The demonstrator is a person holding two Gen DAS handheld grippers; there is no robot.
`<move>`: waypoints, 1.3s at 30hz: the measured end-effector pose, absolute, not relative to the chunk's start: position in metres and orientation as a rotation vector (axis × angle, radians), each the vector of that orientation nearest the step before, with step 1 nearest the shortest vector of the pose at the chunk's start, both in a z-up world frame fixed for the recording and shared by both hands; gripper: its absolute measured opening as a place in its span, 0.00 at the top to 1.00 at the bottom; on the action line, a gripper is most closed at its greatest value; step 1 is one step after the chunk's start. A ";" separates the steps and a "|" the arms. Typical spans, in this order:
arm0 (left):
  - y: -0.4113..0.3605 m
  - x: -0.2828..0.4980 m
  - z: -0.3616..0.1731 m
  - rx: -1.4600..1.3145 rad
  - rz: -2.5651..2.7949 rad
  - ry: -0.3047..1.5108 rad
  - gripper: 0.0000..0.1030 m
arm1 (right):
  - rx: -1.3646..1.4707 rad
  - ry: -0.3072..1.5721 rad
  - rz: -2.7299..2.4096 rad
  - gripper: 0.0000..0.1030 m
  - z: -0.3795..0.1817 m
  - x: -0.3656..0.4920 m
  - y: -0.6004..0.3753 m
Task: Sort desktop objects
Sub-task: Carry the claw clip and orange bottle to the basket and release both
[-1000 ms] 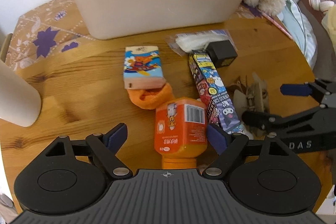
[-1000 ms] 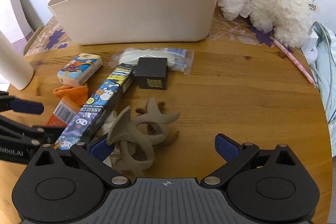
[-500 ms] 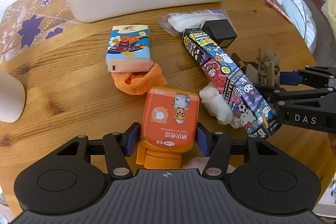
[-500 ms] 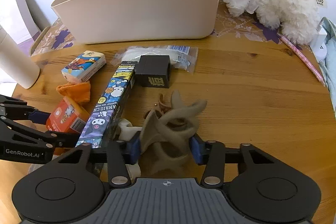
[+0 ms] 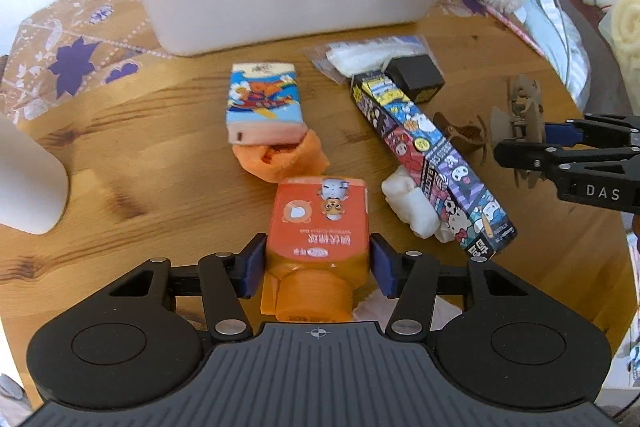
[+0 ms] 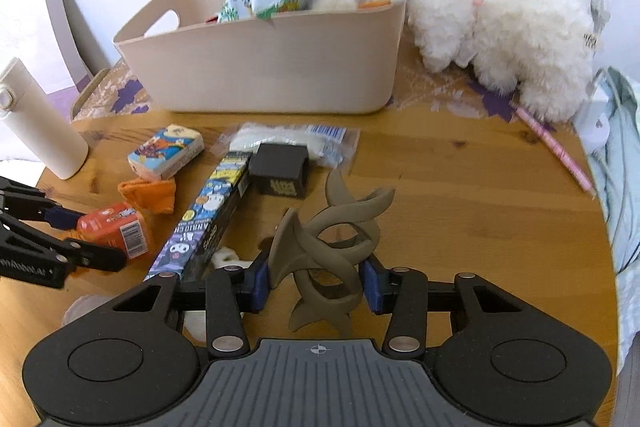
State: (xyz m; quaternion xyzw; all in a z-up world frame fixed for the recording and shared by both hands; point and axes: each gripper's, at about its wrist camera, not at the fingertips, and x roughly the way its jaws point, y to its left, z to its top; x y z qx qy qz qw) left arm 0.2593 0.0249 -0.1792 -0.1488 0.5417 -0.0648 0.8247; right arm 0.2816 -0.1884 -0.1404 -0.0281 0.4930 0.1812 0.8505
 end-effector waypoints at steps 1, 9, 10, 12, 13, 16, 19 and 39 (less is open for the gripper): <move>0.028 0.259 -0.177 -0.319 -0.136 1.146 0.47 | -0.061 1.031 0.382 0.59 -0.138 0.283 -0.190; 0.042 0.255 -0.172 -0.314 -0.129 1.142 0.48 | -0.070 0.986 0.380 0.59 -0.119 0.291 -0.200; 0.042 0.254 -0.172 -0.313 -0.129 1.141 0.48 | -0.068 0.984 0.379 0.59 -0.118 0.292 -0.201; 0.043 0.253 -0.171 -0.321 -0.137 1.135 0.48 | -0.065 0.979 0.378 0.59 -0.116 0.293 -0.201; 0.043 0.253 -0.170 -0.324 -0.140 1.130 0.48 | -0.065 0.977 0.379 0.59 -0.115 0.293 -0.201; 0.045 0.251 -0.164 -0.333 -0.147 1.112 0.48 | -0.067 0.968 0.384 0.59 -0.111 0.293 -0.199; 0.045 0.250 -0.157 -0.339 -0.148 1.095 0.48 | -0.066 0.954 0.395 0.59 -0.105 0.294 -0.198; 0.090 0.270 -0.069 -0.277 -0.119 0.909 0.48 | -0.128 0.792 0.418 0.59 -0.034 0.342 -0.190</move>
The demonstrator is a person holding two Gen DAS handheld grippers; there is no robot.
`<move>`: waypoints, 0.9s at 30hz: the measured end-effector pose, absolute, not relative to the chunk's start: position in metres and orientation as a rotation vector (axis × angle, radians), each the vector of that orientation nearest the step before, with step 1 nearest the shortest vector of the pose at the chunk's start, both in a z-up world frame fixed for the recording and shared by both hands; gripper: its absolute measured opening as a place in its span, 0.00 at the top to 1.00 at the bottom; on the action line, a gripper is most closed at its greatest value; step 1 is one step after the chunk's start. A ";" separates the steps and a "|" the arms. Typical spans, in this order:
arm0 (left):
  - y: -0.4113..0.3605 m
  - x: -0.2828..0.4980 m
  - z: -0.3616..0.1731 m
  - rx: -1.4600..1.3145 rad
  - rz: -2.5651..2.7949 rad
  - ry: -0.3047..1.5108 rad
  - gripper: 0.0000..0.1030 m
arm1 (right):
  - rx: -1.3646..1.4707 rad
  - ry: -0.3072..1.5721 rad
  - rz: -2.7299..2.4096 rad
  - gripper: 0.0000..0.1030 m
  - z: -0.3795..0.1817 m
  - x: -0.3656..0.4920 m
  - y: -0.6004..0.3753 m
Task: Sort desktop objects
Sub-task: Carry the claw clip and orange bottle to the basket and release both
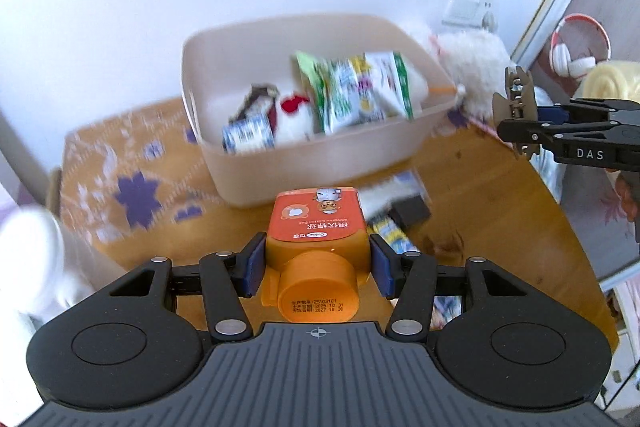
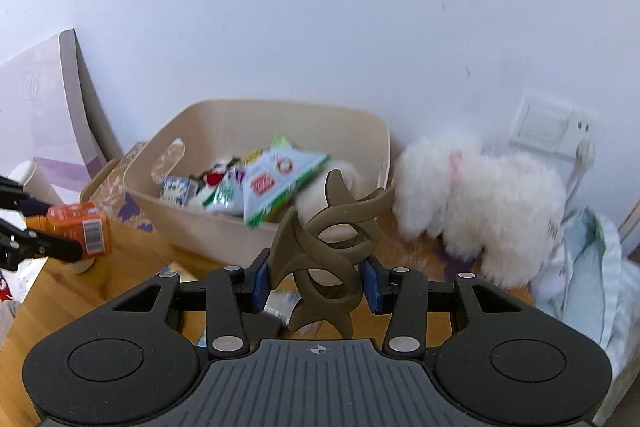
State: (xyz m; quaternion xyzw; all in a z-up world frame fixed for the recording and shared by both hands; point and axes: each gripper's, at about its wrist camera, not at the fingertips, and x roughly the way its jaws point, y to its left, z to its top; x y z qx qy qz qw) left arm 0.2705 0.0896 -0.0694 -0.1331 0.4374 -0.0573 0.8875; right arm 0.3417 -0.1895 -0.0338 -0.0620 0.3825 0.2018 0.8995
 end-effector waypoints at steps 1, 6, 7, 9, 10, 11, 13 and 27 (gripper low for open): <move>0.092 0.274 -0.066 -0.270 -0.114 0.900 0.48 | -0.135 0.784 0.419 0.59 -0.031 0.344 -0.189; 0.103 0.297 -0.045 -0.254 -0.082 0.843 0.48 | -0.162 0.737 0.412 0.59 -0.020 0.361 -0.178; 0.104 0.302 -0.041 -0.255 -0.074 0.833 0.48 | -0.161 0.737 0.409 0.59 -0.019 0.365 -0.175; 0.105 0.313 -0.035 -0.250 -0.067 0.818 0.48 | -0.178 0.733 0.405 0.59 -0.018 0.373 -0.169; 0.105 0.319 -0.033 -0.245 -0.064 0.811 0.48 | -0.193 0.728 0.404 0.59 -0.017 0.376 -0.165; 0.105 0.325 -0.031 -0.240 -0.060 0.807 0.48 | -0.205 0.723 0.402 0.59 -0.017 0.381 -0.161; 0.107 0.336 -0.031 -0.235 -0.040 0.805 0.48 | -0.218 0.721 0.400 0.59 -0.016 0.390 -0.156; 0.114 0.397 -0.066 -0.241 0.019 0.856 0.48 | -0.260 0.780 0.392 0.59 -0.038 0.452 -0.113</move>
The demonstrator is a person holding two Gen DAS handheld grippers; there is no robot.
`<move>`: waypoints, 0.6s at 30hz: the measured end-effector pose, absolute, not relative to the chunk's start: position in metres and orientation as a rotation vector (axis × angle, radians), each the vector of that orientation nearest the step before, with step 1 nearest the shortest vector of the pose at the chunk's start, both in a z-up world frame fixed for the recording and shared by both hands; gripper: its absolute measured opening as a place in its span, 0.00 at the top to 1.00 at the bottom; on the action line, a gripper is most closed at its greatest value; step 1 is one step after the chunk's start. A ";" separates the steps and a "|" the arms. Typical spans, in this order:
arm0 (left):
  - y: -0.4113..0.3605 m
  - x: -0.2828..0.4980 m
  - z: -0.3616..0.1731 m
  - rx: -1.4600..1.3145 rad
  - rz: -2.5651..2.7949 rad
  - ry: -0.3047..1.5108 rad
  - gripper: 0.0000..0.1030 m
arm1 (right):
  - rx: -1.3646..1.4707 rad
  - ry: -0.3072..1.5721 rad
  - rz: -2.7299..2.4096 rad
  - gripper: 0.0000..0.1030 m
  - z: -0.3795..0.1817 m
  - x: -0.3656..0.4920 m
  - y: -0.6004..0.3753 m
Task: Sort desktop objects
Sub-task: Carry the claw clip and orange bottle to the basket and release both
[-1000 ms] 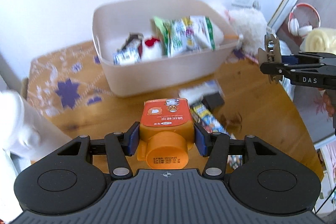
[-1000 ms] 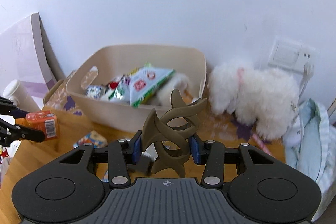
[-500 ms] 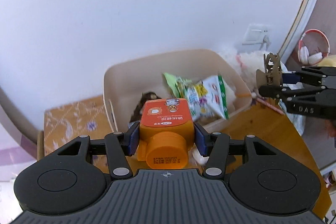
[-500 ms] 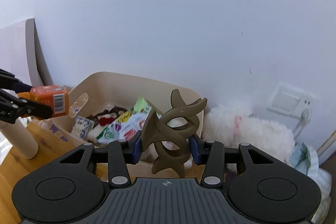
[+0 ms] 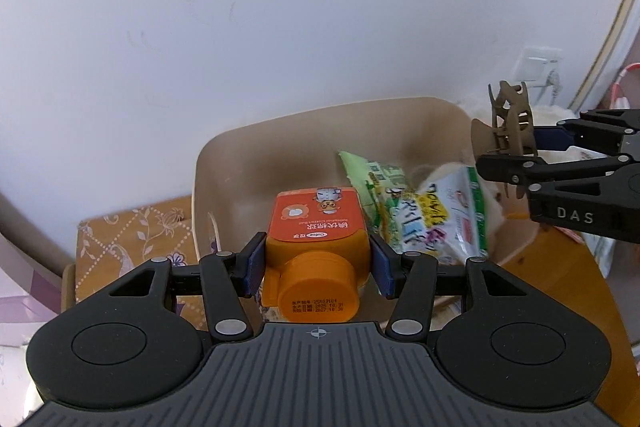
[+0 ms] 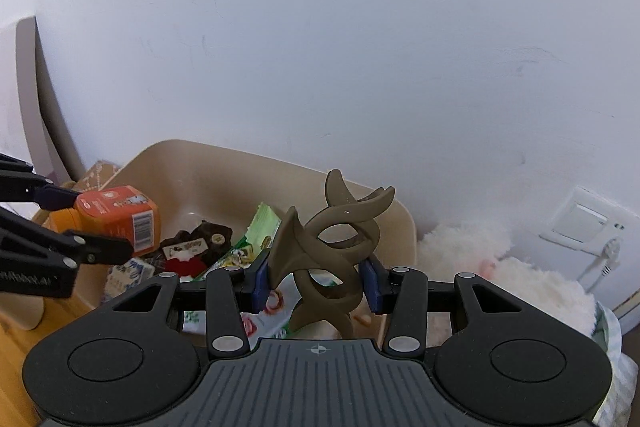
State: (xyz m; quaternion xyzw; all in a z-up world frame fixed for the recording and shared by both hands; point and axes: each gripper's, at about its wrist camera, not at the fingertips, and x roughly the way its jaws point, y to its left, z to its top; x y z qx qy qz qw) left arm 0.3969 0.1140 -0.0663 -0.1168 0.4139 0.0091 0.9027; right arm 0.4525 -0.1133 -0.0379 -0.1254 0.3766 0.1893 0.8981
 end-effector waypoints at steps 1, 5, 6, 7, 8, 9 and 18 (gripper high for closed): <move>0.114 0.400 -0.070 -0.243 0.028 0.860 0.48 | -0.263 0.782 0.393 0.59 -0.040 0.455 -0.111; 0.118 0.411 -0.083 -0.272 0.079 0.876 0.48 | -0.289 0.798 0.392 0.59 -0.052 0.461 -0.099; 0.118 0.413 -0.086 -0.273 0.090 0.879 0.48 | -0.298 0.798 0.388 0.59 -0.055 0.462 -0.096; 0.118 0.415 -0.089 -0.271 0.102 0.883 0.48 | -0.302 0.799 0.385 0.59 -0.058 0.463 -0.095; 0.118 0.418 -0.092 -0.269 0.110 0.888 0.48 | -0.301 0.800 0.384 0.58 -0.060 0.464 -0.094; 0.118 0.420 -0.095 -0.264 0.119 0.894 0.48 | -0.300 0.803 0.382 0.58 -0.062 0.465 -0.094; 0.117 0.420 -0.106 -0.239 0.137 0.915 0.39 | -0.286 0.801 0.379 0.40 -0.063 0.467 -0.105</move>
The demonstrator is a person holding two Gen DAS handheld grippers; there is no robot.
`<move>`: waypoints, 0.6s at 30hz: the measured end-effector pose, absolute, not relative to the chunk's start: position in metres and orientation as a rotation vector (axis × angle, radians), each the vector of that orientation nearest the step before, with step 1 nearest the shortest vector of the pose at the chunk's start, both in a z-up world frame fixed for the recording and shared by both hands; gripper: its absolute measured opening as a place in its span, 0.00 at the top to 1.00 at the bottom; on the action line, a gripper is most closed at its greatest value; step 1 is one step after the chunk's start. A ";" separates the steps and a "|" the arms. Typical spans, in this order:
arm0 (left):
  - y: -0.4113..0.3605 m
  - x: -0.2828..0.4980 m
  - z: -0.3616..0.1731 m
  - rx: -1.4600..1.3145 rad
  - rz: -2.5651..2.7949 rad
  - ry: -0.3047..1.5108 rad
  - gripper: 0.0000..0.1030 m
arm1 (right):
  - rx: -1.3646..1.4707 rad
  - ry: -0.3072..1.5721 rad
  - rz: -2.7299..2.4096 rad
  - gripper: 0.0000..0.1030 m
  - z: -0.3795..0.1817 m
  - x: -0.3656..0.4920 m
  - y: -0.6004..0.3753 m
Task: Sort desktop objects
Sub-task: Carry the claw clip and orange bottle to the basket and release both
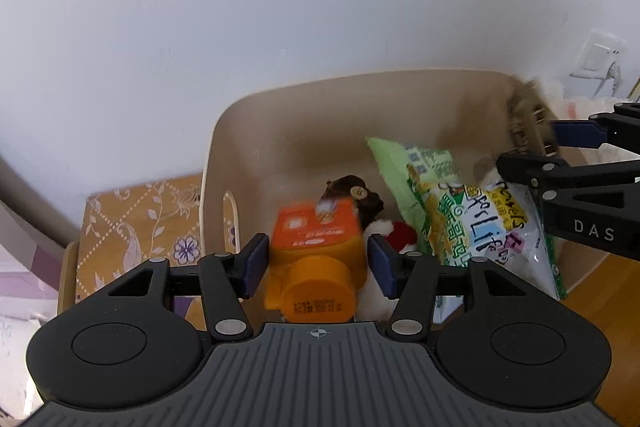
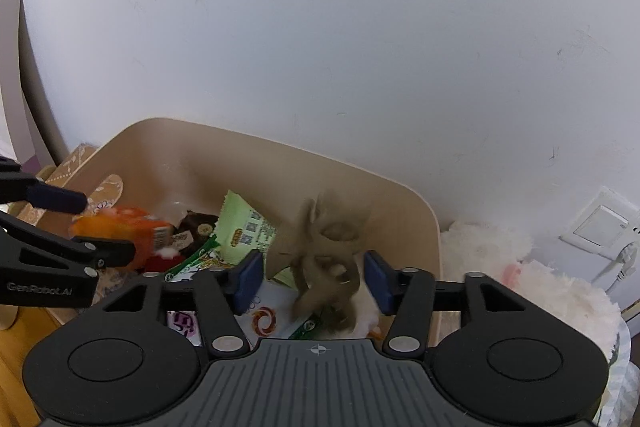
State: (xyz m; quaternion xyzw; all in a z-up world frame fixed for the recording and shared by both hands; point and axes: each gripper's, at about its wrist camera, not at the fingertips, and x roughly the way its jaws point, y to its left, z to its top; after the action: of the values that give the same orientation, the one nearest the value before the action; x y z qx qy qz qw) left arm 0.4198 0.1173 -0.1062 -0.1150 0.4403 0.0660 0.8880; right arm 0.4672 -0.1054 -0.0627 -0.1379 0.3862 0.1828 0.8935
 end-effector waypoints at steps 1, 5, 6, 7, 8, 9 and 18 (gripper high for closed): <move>0.116 0.421 -0.105 -0.237 0.136 0.908 0.32 | -0.283 0.799 0.383 0.37 -0.061 0.467 -0.108; 0.117 0.416 -0.094 -0.248 0.136 0.868 0.25 | -0.287 0.764 0.378 0.21 -0.053 0.461 -0.114; 0.116 0.414 -0.092 -0.248 0.131 0.869 0.25 | -0.286 0.750 0.372 0.19 -0.050 0.458 -0.116; 0.115 0.413 -0.090 -0.241 0.129 0.869 0.25 | -0.283 0.743 0.371 0.16 -0.048 0.455 -0.117; 0.113 0.410 -0.088 -0.224 0.128 0.866 0.25 | -0.278 0.732 0.370 0.15 -0.045 0.451 -0.118; 0.110 0.408 -0.085 -0.206 0.128 0.863 0.25 | -0.274 0.722 0.369 0.15 -0.043 0.448 -0.121; 0.105 0.376 -0.076 -0.174 0.117 0.849 0.25 | -0.247 0.664 0.354 0.06 -0.026 0.415 -0.145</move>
State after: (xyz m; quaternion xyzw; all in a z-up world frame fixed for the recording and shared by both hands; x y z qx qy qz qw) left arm 0.3755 0.1053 -0.0760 -0.0843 0.4111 0.0566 0.9059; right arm 0.4147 -0.1454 -0.0256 -0.1205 0.3236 0.1726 0.9225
